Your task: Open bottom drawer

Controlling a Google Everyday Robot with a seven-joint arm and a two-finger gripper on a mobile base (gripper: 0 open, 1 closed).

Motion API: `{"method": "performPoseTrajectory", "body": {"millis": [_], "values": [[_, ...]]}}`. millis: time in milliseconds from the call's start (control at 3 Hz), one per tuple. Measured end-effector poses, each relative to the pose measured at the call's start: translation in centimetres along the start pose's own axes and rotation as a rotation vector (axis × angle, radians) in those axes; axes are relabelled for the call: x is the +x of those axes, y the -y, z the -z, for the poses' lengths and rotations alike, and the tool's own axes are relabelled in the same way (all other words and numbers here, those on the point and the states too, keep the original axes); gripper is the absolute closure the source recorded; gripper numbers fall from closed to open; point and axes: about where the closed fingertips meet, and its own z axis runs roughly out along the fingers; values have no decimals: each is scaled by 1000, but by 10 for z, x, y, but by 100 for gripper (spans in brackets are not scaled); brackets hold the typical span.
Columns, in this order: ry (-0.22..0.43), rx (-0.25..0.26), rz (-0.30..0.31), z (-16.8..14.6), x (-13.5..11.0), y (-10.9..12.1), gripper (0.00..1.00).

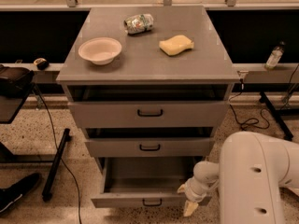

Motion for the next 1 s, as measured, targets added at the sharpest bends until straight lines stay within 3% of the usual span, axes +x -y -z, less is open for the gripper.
{"method": "performPoseTrajectory", "body": {"millis": [333, 667, 1000], "values": [[7, -43, -5, -6, -2, -24, 9], [7, -39, -6, -6, -2, -21, 0], [-6, -40, 1, -1, -6, -16, 0]]}}
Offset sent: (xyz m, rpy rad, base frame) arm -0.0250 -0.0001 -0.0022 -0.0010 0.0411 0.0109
